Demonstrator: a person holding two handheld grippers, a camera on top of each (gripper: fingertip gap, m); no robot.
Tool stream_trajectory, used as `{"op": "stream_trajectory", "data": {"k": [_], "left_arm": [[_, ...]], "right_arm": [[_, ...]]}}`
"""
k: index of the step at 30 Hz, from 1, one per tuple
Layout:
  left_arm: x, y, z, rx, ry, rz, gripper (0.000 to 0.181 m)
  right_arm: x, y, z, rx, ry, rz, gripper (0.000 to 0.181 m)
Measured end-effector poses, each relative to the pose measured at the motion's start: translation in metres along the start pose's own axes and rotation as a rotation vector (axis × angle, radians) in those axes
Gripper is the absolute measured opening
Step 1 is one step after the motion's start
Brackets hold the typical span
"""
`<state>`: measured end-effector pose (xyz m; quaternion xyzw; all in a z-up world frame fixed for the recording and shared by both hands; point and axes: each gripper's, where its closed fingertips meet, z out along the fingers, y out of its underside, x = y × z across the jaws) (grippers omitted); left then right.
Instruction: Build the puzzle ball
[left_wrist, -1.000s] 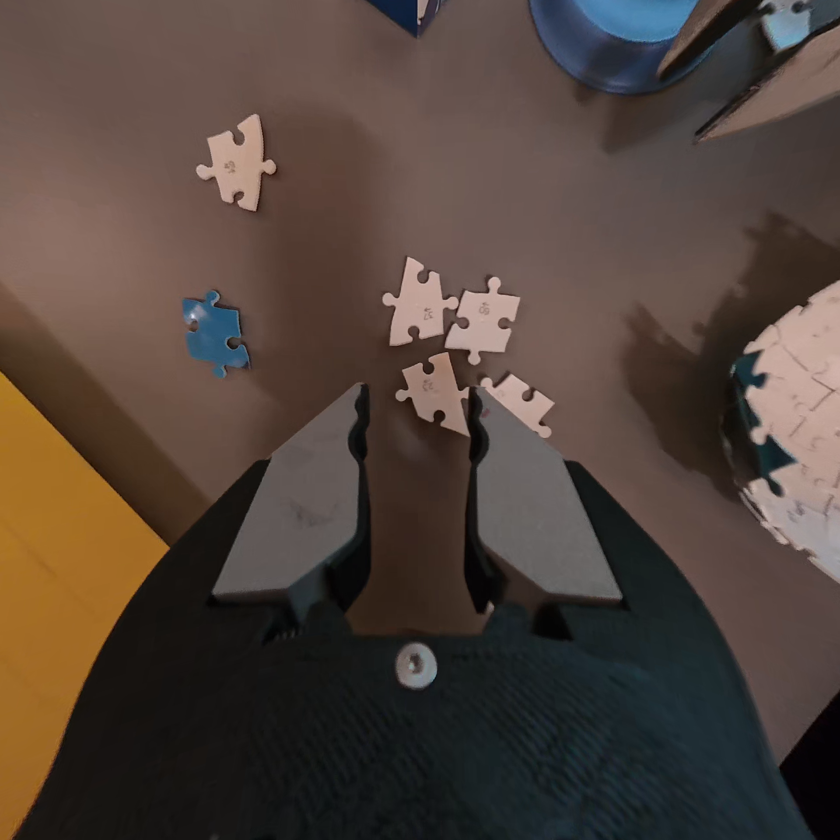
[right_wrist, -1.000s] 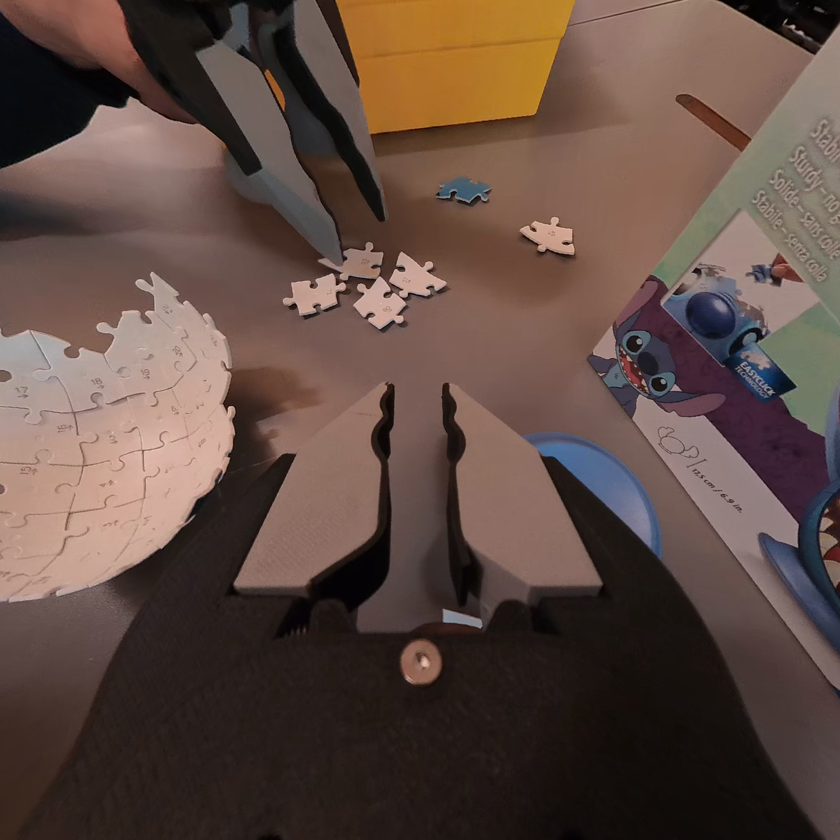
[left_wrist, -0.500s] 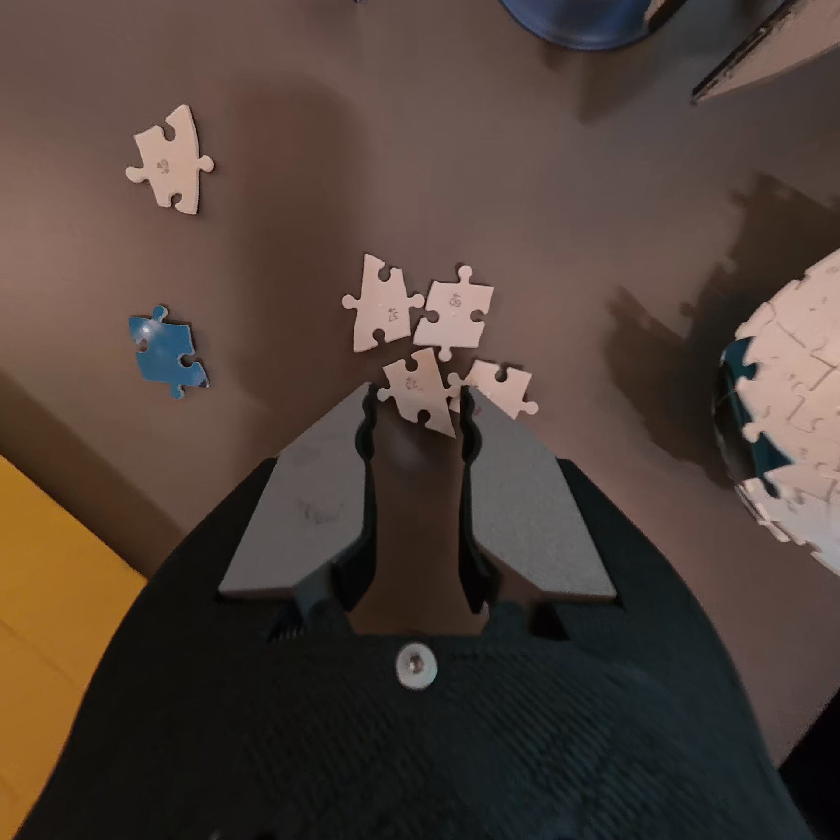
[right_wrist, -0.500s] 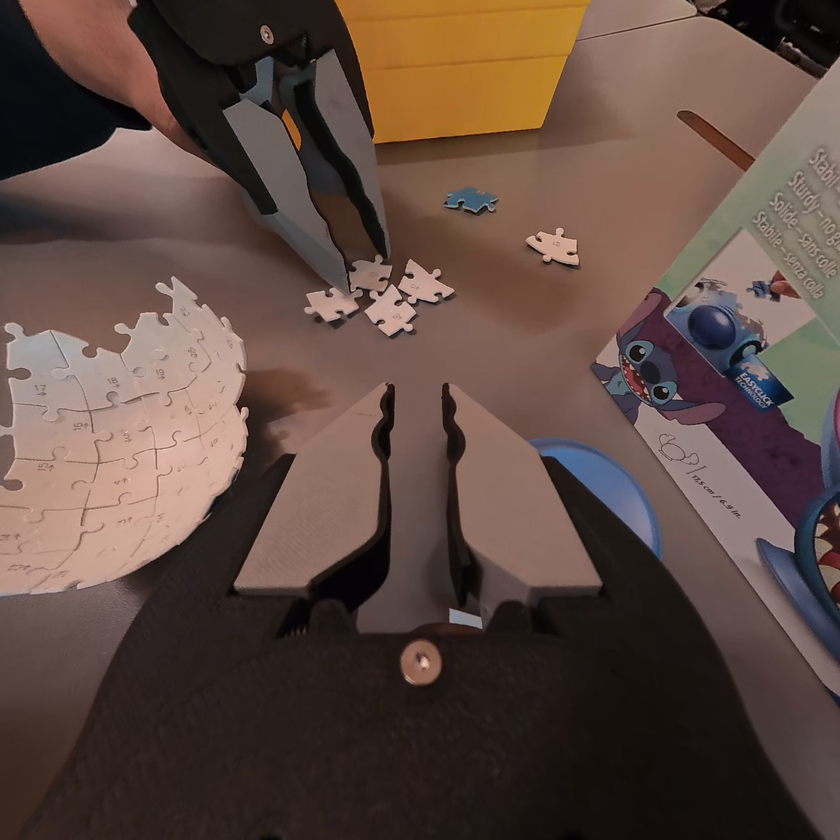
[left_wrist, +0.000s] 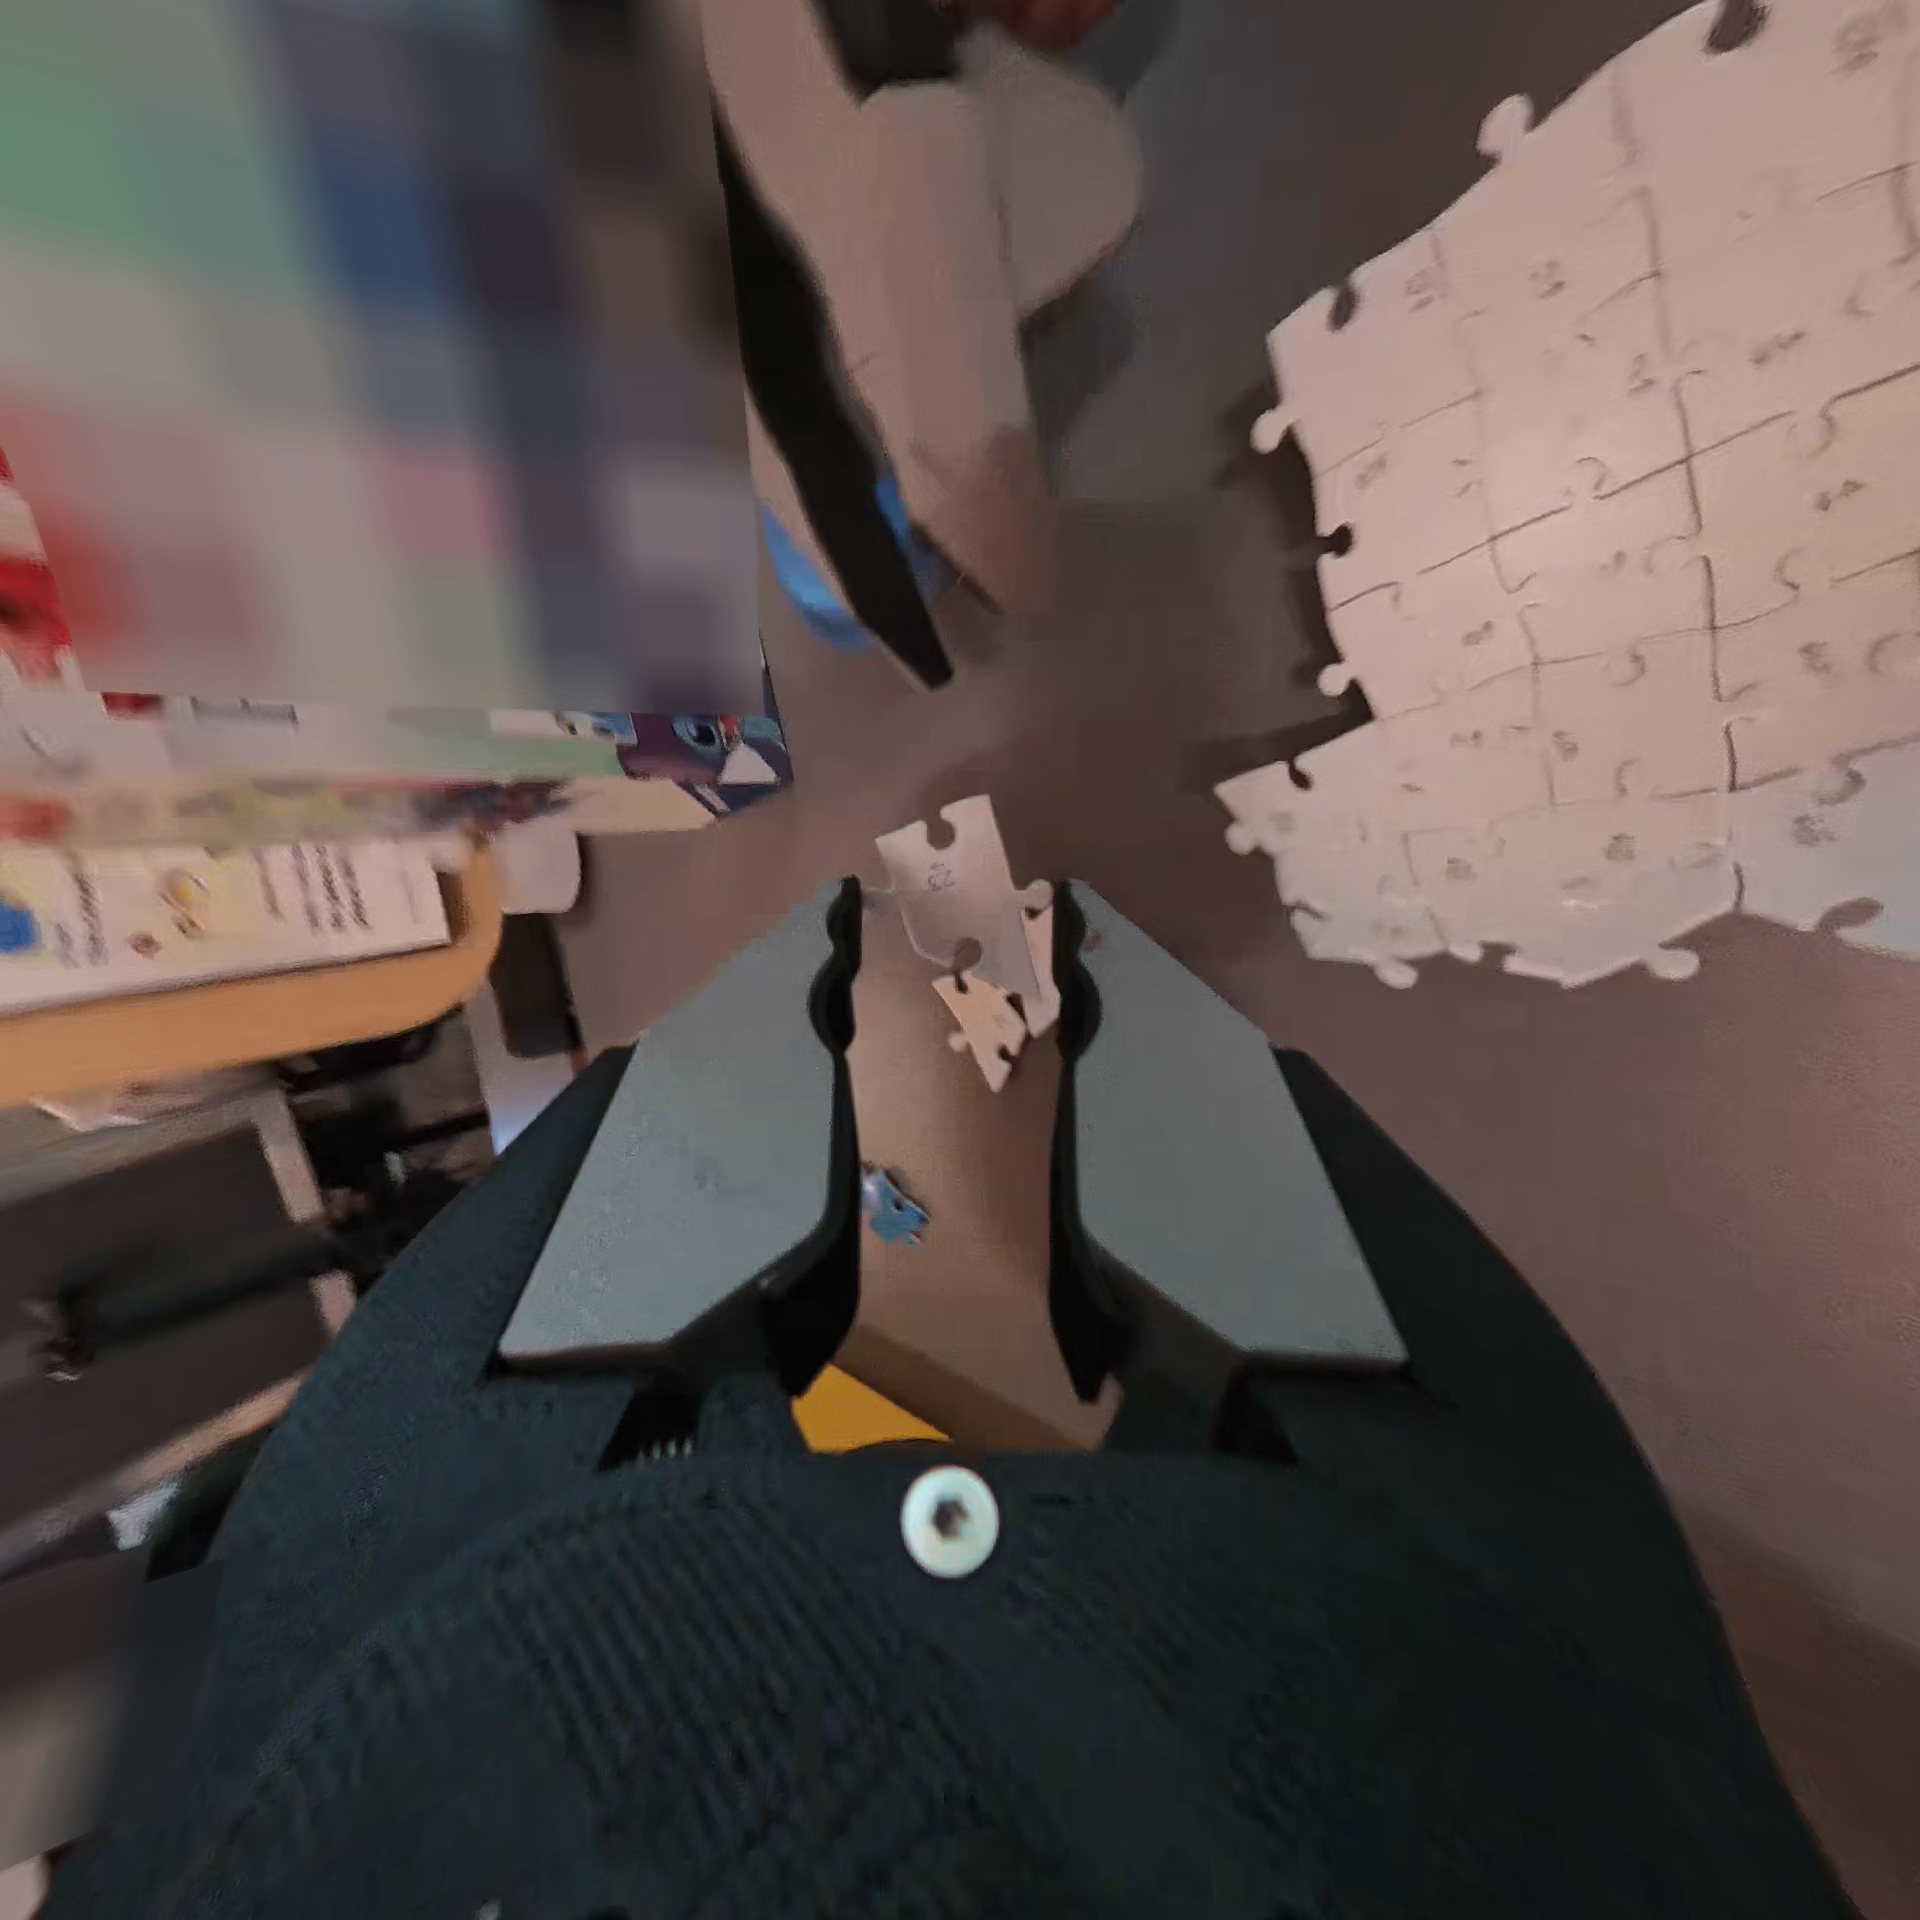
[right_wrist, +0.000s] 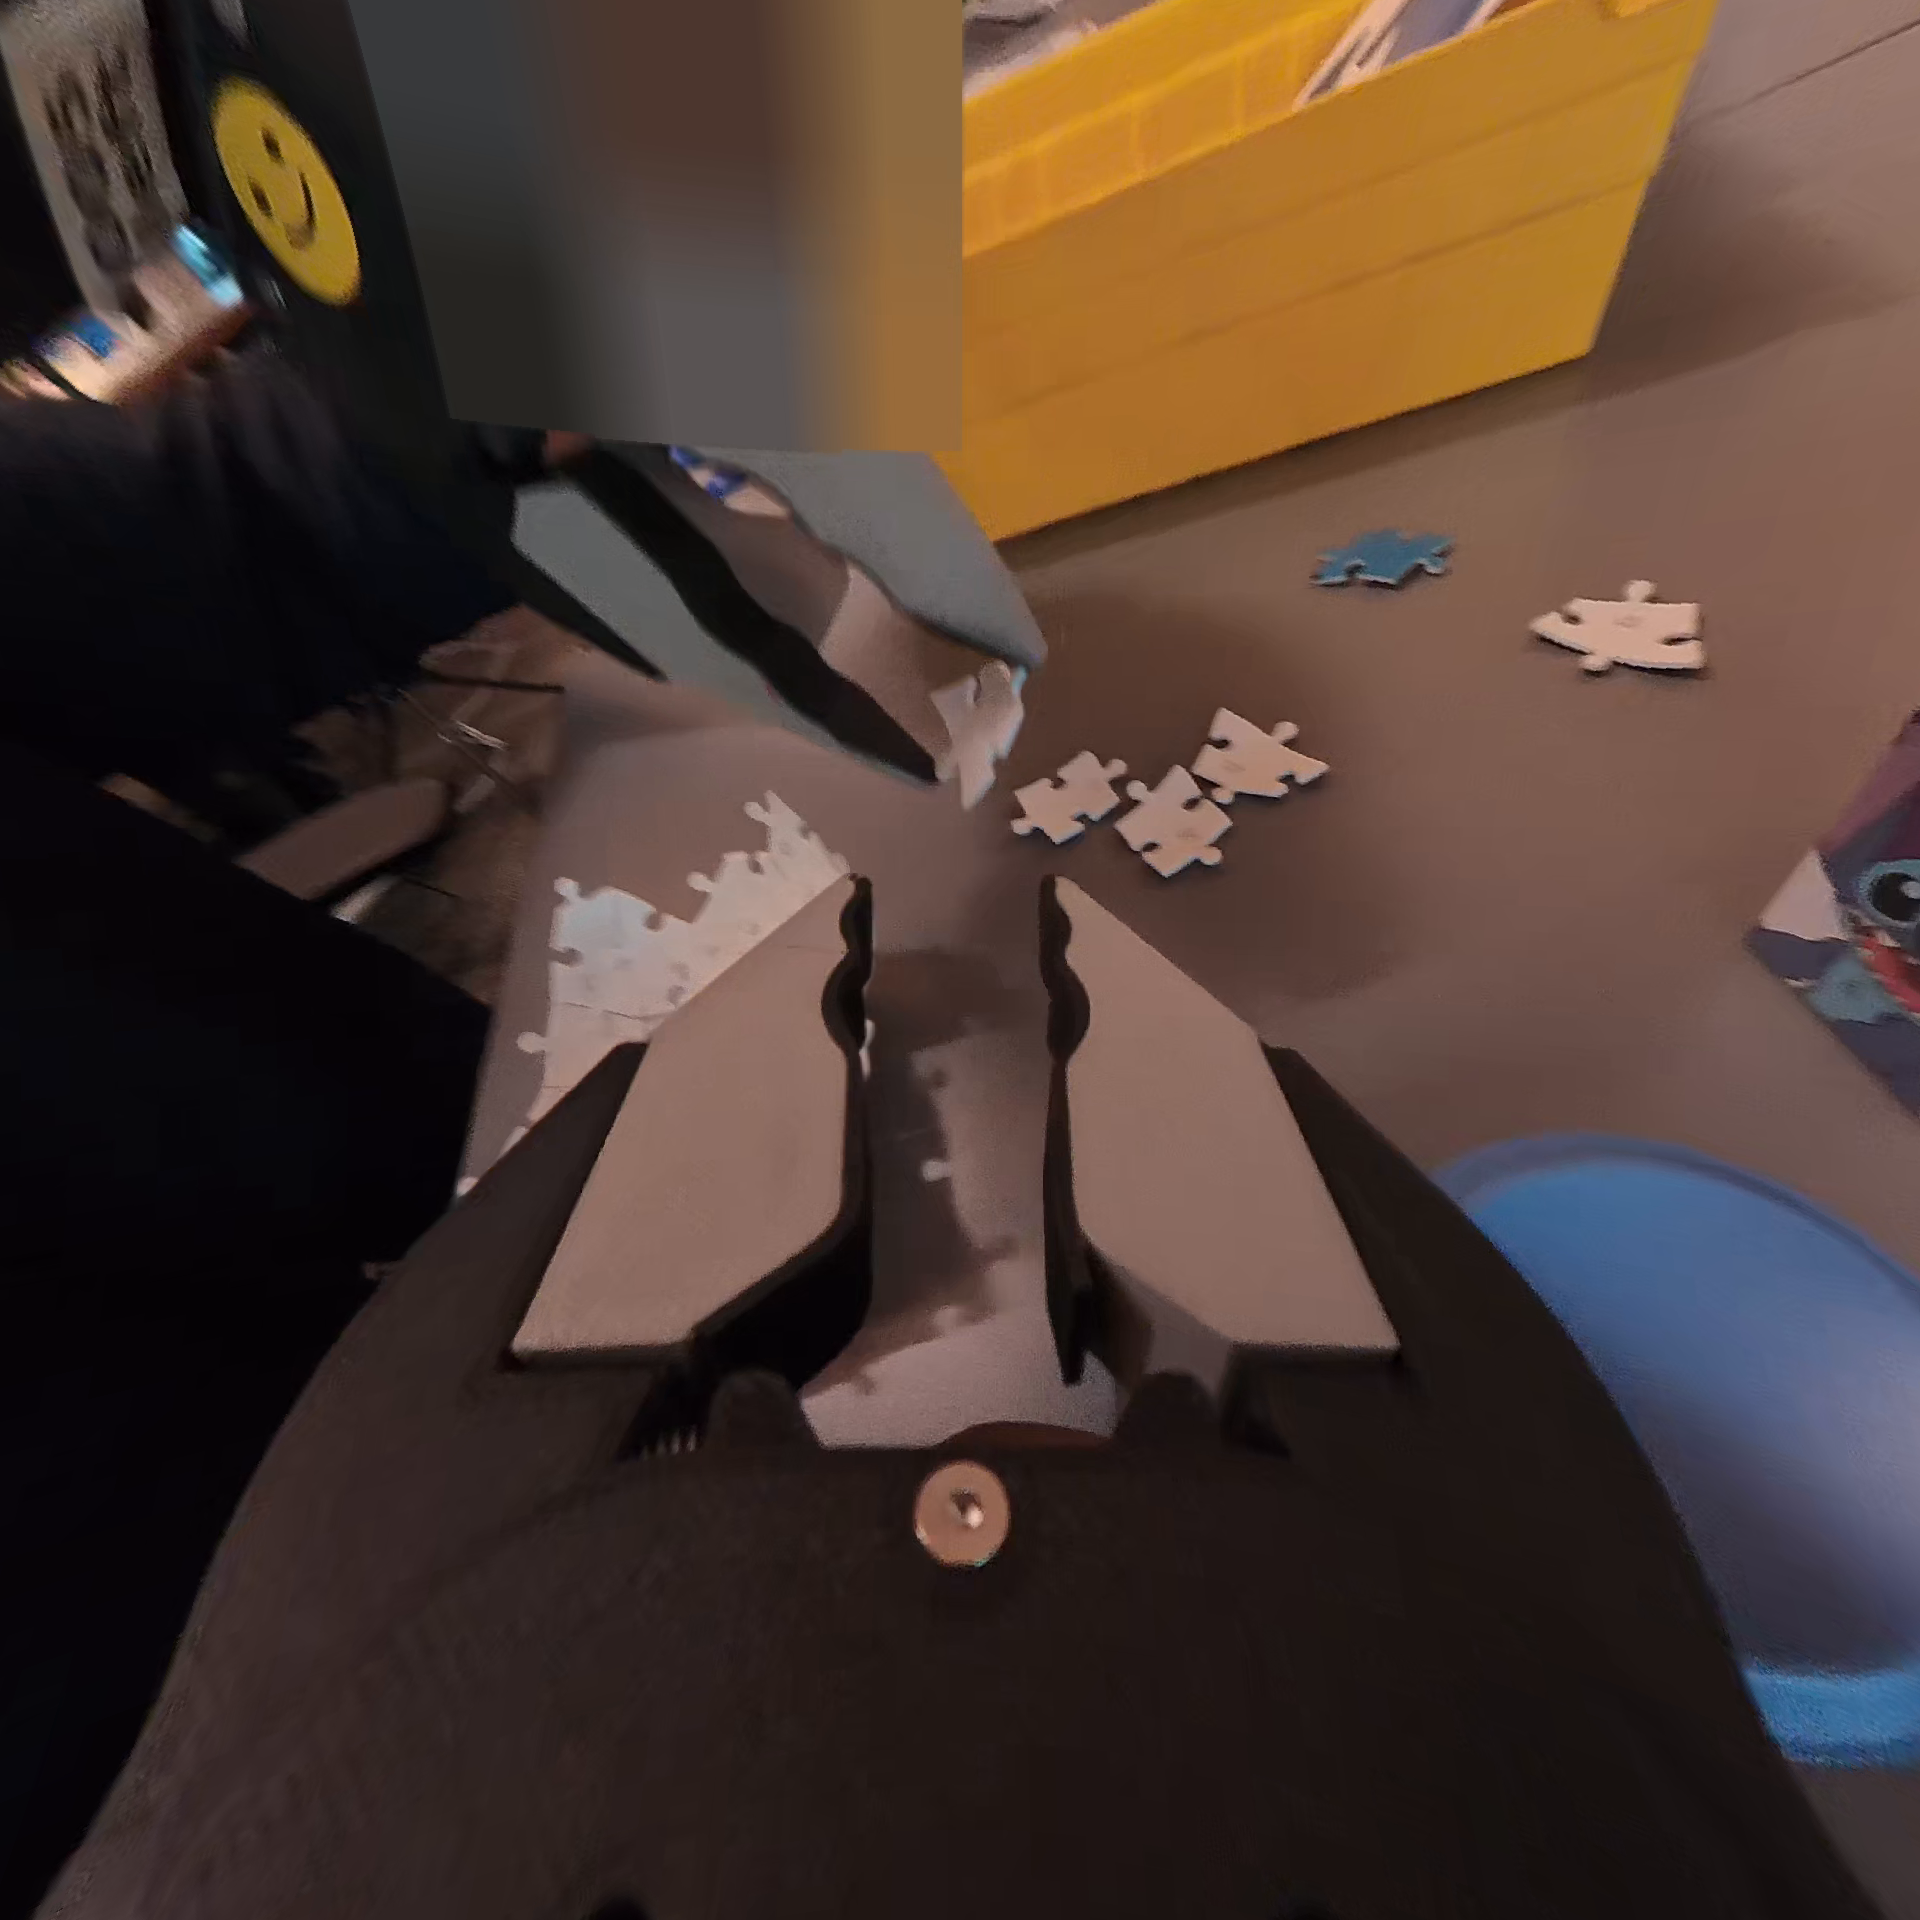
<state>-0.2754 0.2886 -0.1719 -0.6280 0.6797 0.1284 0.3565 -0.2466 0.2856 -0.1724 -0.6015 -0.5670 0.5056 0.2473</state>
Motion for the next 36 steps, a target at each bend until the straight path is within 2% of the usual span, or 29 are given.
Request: {"op": "stream_trajectory", "data": {"k": [5, 9, 14, 16, 17, 22, 24, 25, 28, 30, 33, 36], "left_arm": [[0.007, -0.028, 0.004, 0.011, 0.015, 0.172, 0.035], [0.006, -0.042, 0.003, 0.012, -0.003, 0.283, 0.035], [0.003, -0.049, 0.001, 0.023, -0.008, 0.301, 0.035], [-0.002, -0.048, -0.001, 0.032, -0.039, 0.256, 0.034], [-0.005, -0.045, -0.003, 0.019, -0.046, 0.225, 0.024], [-0.012, -0.036, -0.016, 0.088, -0.053, -0.021, 0.027], [-0.03, -0.027, -0.018, 0.104, -0.125, -0.204, 0.027], [-0.033, -0.023, -0.018, 0.12, -0.116, -0.329, 0.025], [-0.027, -0.018, -0.011, 0.206, 0.045, -0.694, 0.027], [-0.017, -0.027, -0.01, 0.28, 0.194, -0.853, 0.028], [-0.012, -0.047, -0.016, 0.41, 0.347, -0.978, 0.03], [-0.017, -0.06, -0.019, 0.483, 0.384, -1.036, 0.028]], "right_arm": [[-0.018, -0.013, -0.005, 0.064, -0.128, 0.074, 0.029], [-0.013, -0.009, 0.0, 0.036, -0.106, 0.081, 0.023], [-0.016, -0.01, 0.0, 0.043, -0.121, 0.068, 0.0], [-0.016, -0.015, -0.004, 0.075, -0.12, 0.07, 0.0], [-0.014, -0.018, -0.006, 0.096, -0.11, 0.072, 0.0], [-0.005, -0.03, -0.016, 0.191, -0.065, 0.088, 0.0], [-0.003, -0.035, -0.019, 0.232, -0.044, 0.086, 0.0], [-0.003, -0.039, -0.021, 0.258, -0.037, 0.081, 0.0], [-0.009, -0.05, -0.026, 0.334, -0.039, 0.058, 0.0], [-0.012, -0.055, -0.029, 0.373, -0.034, 0.042, 0.0], [-0.015, -0.062, -0.032, 0.427, -0.031, 0.022, 0.0], [-0.02, -0.065, -0.032, 0.461, -0.055, 0.031, 0.0]]}}
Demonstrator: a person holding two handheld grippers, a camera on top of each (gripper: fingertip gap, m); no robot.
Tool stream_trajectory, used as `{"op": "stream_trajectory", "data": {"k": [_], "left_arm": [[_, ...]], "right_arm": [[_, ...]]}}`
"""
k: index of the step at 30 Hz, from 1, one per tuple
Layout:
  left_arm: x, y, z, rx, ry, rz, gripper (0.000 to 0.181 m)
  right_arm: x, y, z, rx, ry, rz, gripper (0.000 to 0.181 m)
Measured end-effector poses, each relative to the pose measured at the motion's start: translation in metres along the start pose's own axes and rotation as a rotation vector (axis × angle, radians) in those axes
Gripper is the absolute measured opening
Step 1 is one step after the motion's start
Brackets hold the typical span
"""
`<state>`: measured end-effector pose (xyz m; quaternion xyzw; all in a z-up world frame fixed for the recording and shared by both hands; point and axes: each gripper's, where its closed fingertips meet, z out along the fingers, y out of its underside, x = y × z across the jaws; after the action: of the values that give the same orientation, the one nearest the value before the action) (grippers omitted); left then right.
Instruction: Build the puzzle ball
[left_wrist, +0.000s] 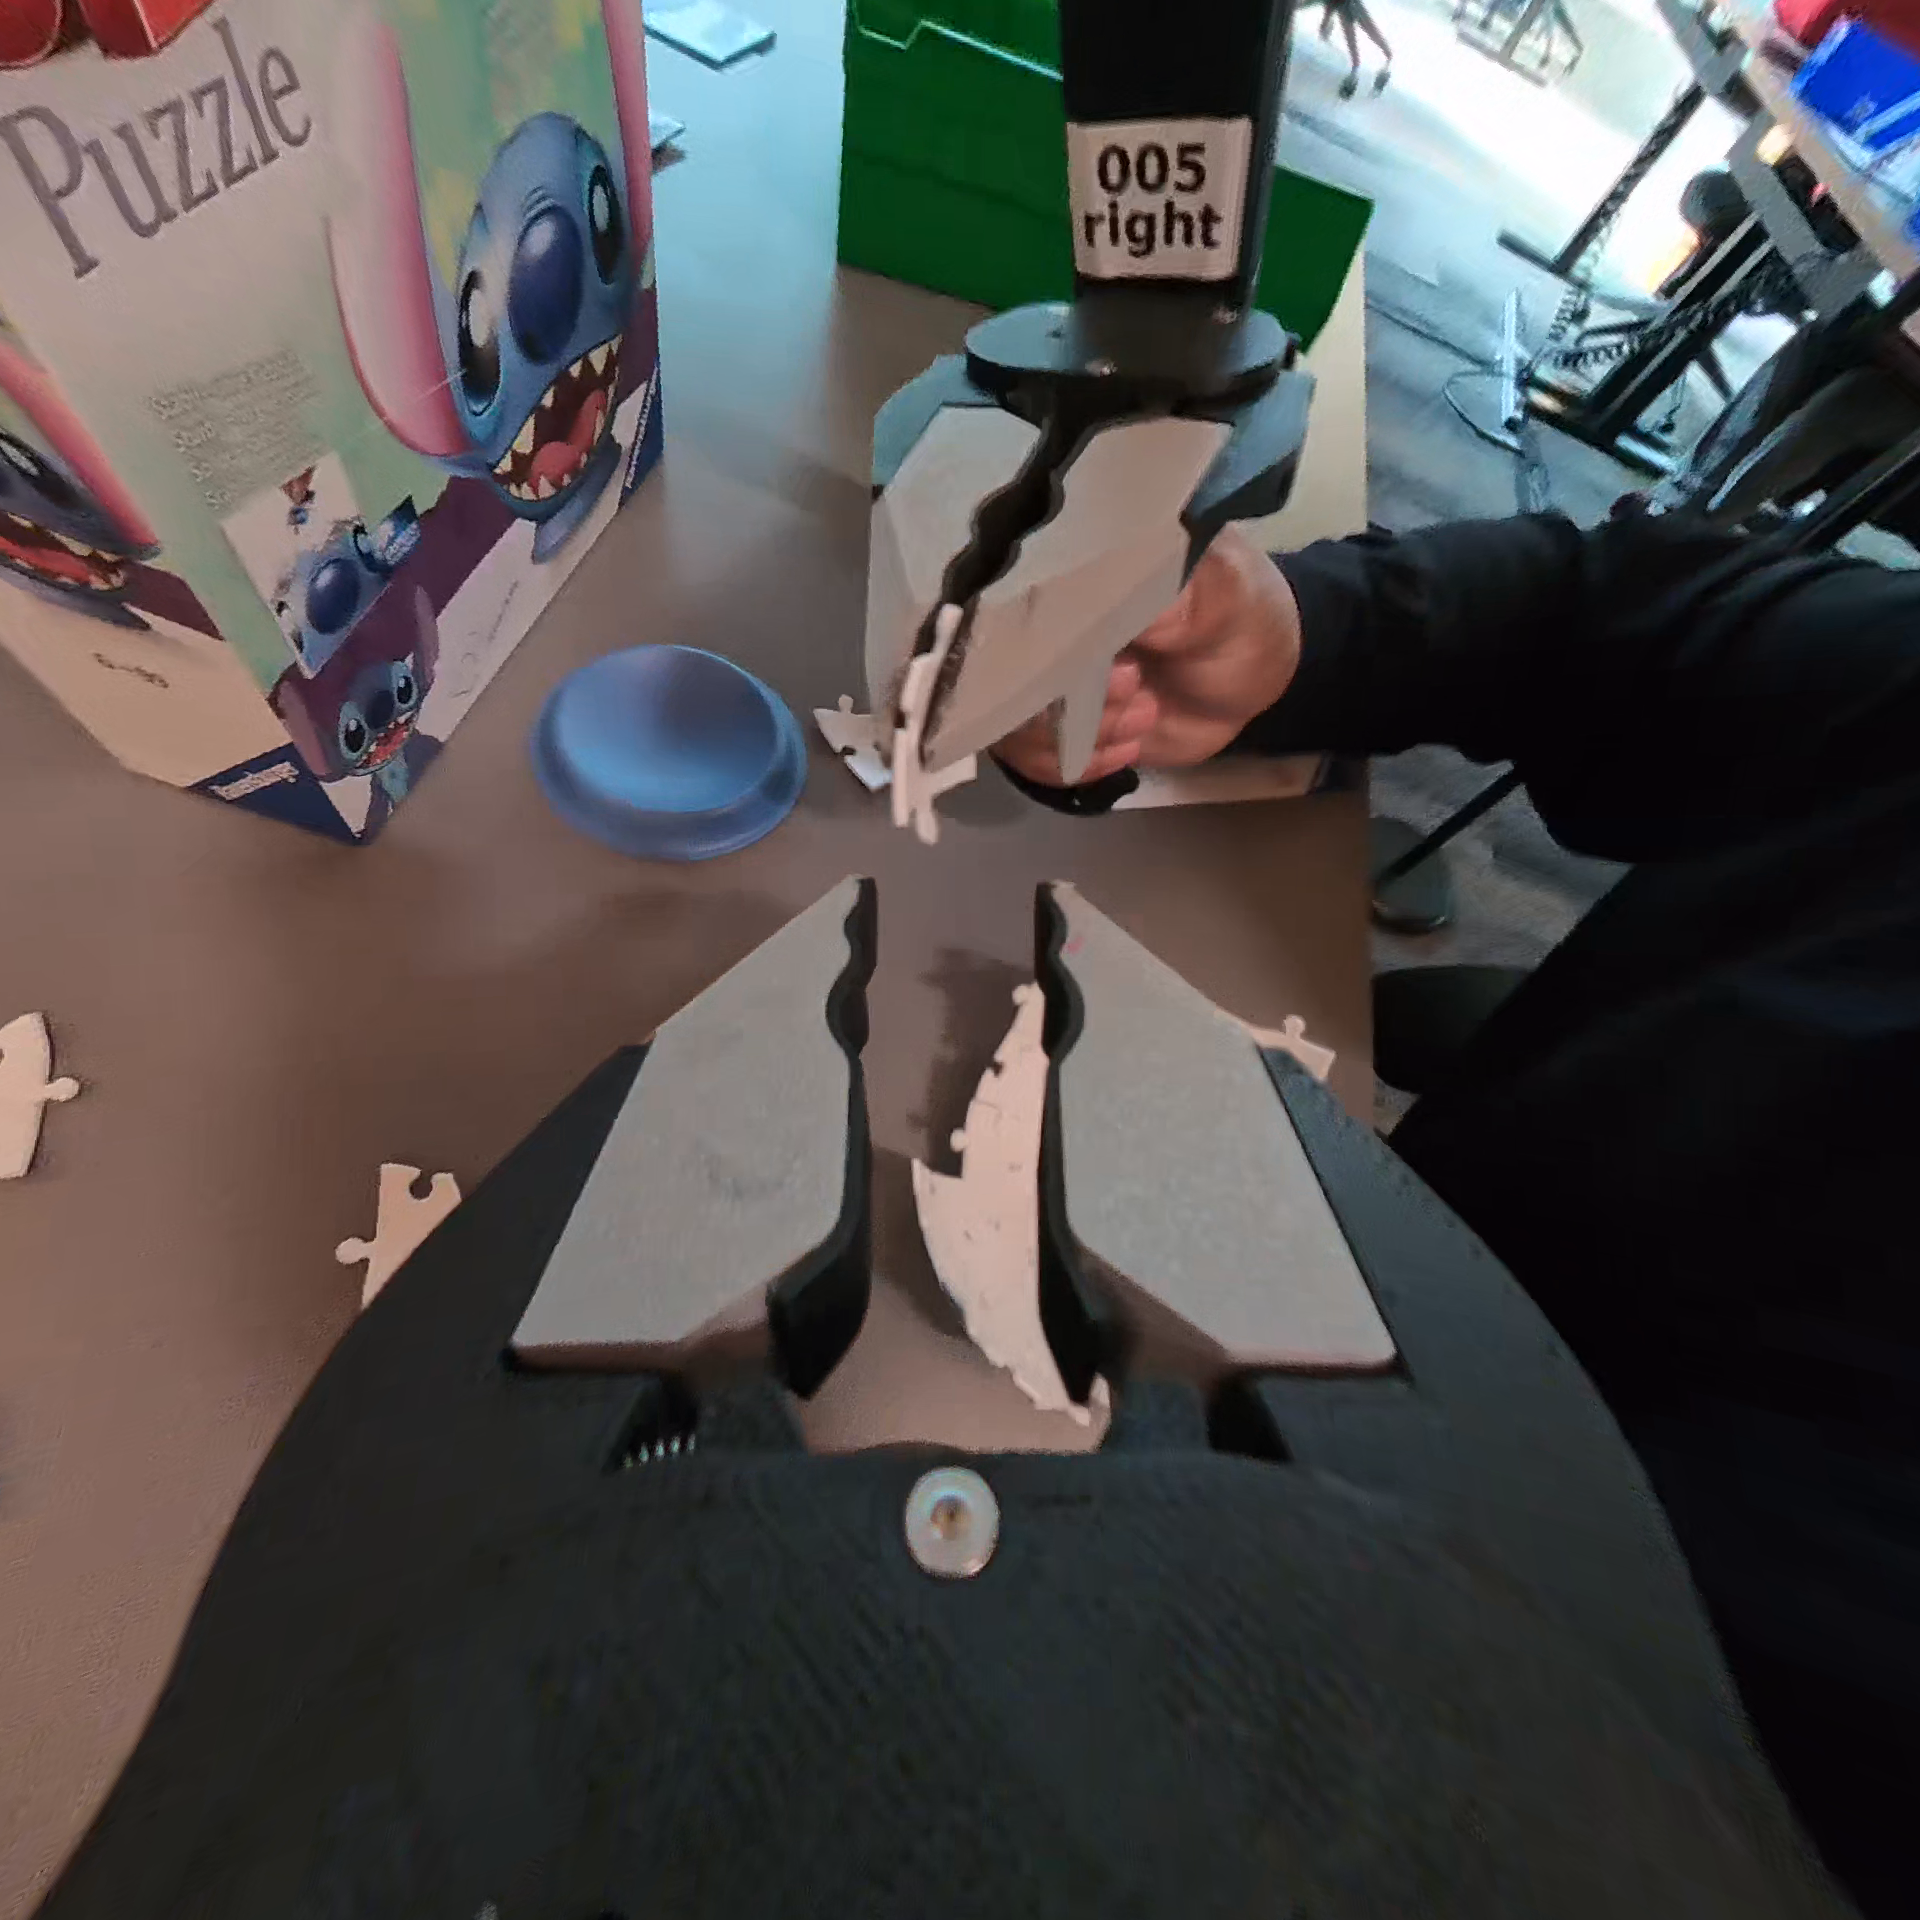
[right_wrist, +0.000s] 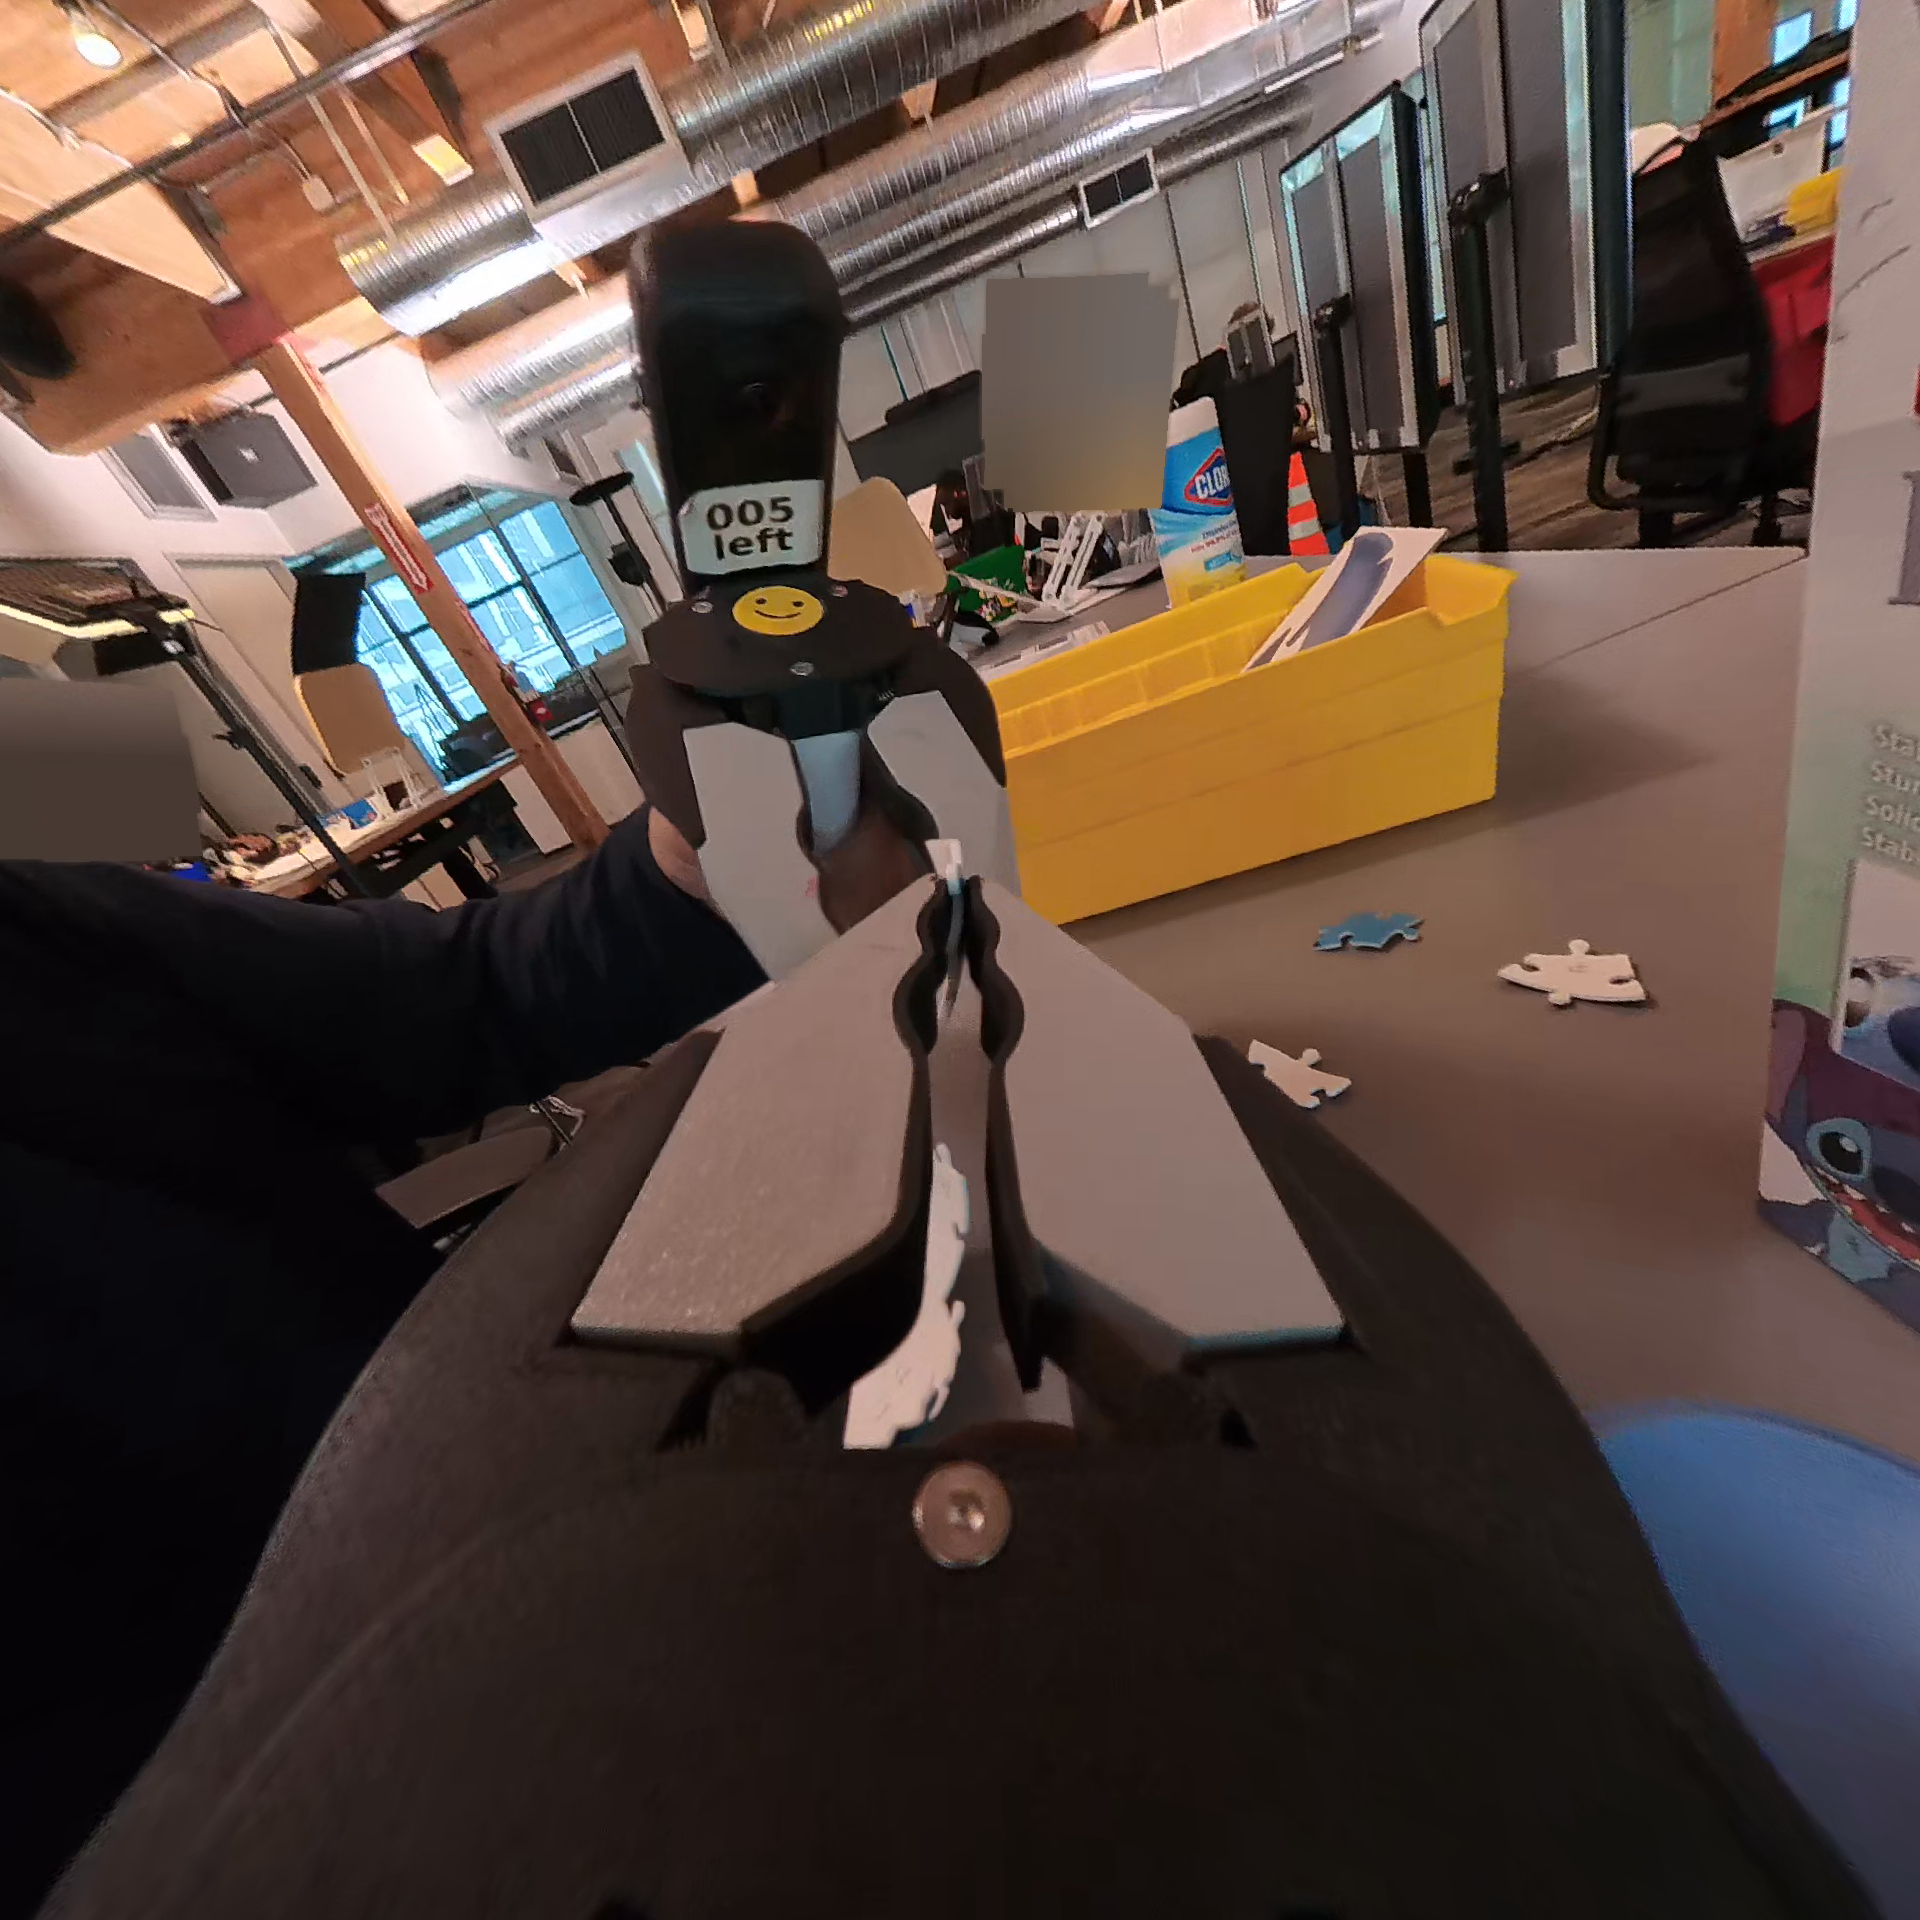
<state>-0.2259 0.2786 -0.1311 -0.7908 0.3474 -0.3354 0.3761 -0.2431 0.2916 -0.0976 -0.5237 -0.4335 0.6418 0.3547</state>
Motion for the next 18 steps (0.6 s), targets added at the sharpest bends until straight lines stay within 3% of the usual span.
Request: {"op": "stream_trajectory", "data": {"k": [5, 11, 18], "left_arm": [[-0.005, -0.015, -0.001, 0.068, -0.051, 0.075, 0.0], [-0.005, -0.011, -0.002, 0.017, -0.064, 0.112, 0.0], [-0.005, -0.015, -0.009, 0.049, -0.062, 0.106, 0.0]], "right_arm": [[-0.002, -0.003, 0.0, 0.029, -0.004, -0.018, 0.0], [-0.003, 0.002, 0.0, 0.008, -0.042, 0.015, 0.0], [-0.004, 0.002, 0.001, 0.003, -0.055, 0.028, 0.0]]}}
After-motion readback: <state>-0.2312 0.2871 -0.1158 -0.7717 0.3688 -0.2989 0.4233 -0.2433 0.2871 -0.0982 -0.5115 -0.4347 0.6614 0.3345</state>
